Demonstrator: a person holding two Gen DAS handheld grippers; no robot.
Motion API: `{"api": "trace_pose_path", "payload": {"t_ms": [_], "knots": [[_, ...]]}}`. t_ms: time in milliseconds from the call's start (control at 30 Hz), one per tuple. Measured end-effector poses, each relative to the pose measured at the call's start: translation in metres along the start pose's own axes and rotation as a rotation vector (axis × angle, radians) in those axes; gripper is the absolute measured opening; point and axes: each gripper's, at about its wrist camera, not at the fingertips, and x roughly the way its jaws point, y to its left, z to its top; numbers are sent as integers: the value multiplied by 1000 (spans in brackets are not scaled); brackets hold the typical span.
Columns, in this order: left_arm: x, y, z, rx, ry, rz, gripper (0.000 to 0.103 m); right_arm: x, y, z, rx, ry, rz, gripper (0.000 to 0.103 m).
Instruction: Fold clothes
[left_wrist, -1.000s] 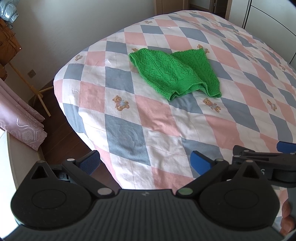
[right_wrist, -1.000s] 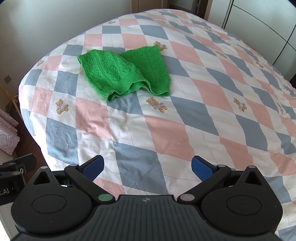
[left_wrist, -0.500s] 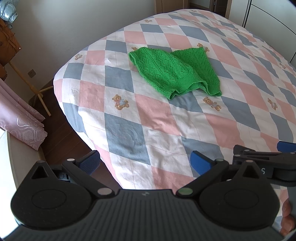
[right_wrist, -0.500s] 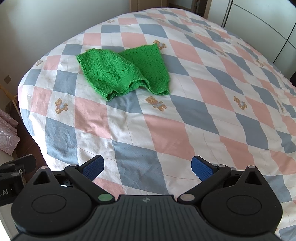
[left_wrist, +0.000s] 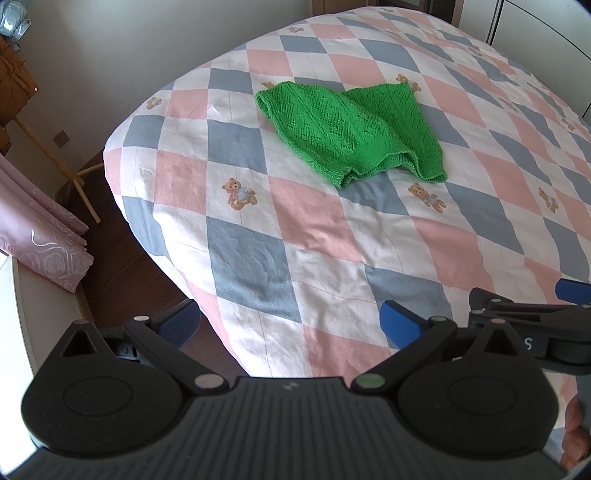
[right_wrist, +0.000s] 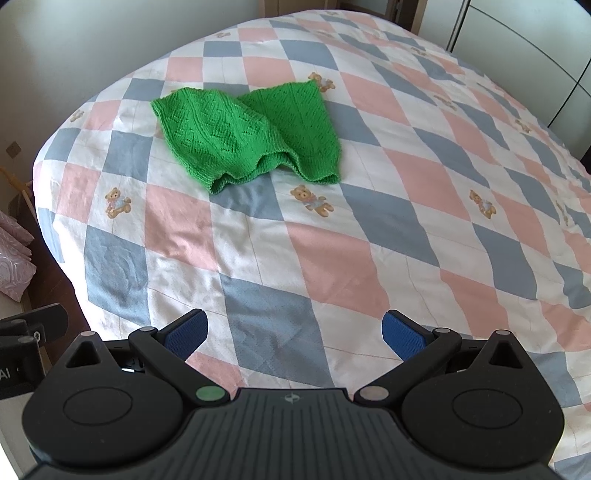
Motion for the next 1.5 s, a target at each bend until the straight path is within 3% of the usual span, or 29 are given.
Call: {"api": "trace_pose_path", "payload": {"t_ms": [400, 833, 1100, 1300, 1500], "knots": [[23, 0, 4, 7, 66, -48, 102, 16, -2, 7, -9, 14, 9, 103], [107, 22, 0, -90, 286, -165, 102, 75, -14, 9, 2, 86, -25, 103], [142, 11, 48, 69, 240, -138, 102, 100, -16, 40, -13, 35, -68, 103], [177, 8, 93, 111, 233, -166, 102, 124, -25, 64, 25, 20, -81, 103], [203, 0, 122, 172, 141, -284, 102, 166, -40, 83, 100, 129, -80, 103]]}}
